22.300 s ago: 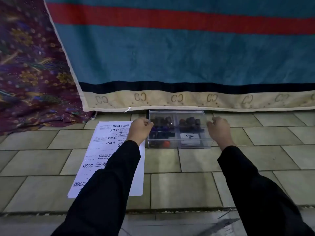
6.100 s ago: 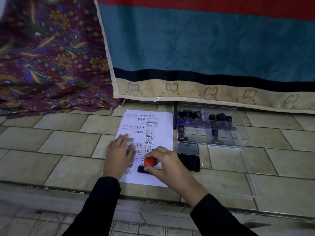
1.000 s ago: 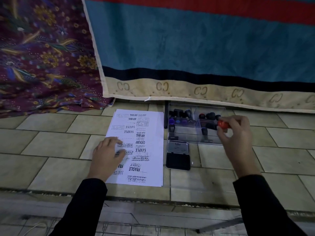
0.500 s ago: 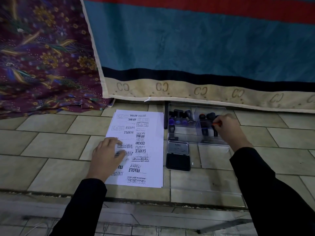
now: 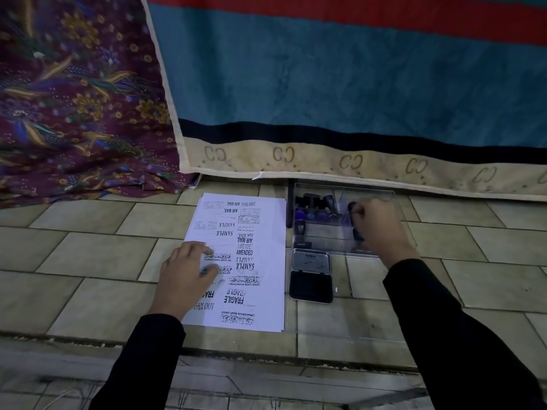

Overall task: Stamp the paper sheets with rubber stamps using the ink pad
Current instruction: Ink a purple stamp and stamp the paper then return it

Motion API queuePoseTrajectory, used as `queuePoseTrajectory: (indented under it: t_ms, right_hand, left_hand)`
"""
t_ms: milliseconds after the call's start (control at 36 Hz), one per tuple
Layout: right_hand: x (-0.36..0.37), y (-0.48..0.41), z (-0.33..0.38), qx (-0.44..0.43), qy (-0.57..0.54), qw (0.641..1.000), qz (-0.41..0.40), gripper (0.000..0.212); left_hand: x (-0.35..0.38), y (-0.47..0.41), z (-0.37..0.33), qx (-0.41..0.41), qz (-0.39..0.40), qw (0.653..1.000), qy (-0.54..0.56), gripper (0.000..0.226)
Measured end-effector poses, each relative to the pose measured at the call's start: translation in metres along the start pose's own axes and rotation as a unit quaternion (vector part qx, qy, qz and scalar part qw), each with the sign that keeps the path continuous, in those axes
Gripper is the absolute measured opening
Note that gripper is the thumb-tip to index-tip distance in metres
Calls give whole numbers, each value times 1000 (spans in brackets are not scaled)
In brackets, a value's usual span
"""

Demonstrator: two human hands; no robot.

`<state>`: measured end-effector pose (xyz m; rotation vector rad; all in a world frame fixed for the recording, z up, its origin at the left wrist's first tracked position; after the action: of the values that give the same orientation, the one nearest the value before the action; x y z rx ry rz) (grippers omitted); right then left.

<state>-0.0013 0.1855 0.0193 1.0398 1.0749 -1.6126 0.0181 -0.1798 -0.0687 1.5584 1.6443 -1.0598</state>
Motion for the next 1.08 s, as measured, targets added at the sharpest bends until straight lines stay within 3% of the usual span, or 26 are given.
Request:
queuePoseTrajectory:
  t_ms: [111,250,361,444,583,694,806,972,1083]
  right_hand:
    - [26,-5,41,-32,-114,989,90,11]
    - [55,-12,64,-16,-114,982,152,22]
    - [62,-16,68,9,-124,983,137,26]
    - [67,-18,71,11,-124,984,125,25]
    - [69,-19,61,43,-195,975,94,18]
    - [42,-10,59,17,-272,961,48,28]
    - [14,16,59,-36,-326,945,-13,22]
    - [0,75,58,-76,-357,931,-15,24]
    - [10,101,55,-135,-299,944,-26,30]
  left_hand:
    - [-1,-2,-3,1,3,1000,-14,27]
    - [-5,-5,-8,-13,-17,999,-37,25]
    - [-5,-5,-16,-8,-22,998,-51,27]
    - [-1,-1,-36,46,-8,999,4,37]
    - [17,15,-80,134,108,977,122,47]
    - [28,24,-109,187,133,970,84,70]
    - [45,27,-118,204,147,966,55,82]
    - [55,27,-121,229,105,968,14,75]
    - [56,24,-122,234,86,968,-3,68]
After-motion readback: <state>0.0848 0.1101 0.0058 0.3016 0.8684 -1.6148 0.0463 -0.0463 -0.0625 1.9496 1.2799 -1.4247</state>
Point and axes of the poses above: each hand's wrist, its own y-axis away from the middle knuckle, its own x-axis out of the palm, z = x × y, the point moved 5 cm from there along -y, towards the middle knuckle, and after that the axes turned 3 degrees about -x, right-handed, at the moved point
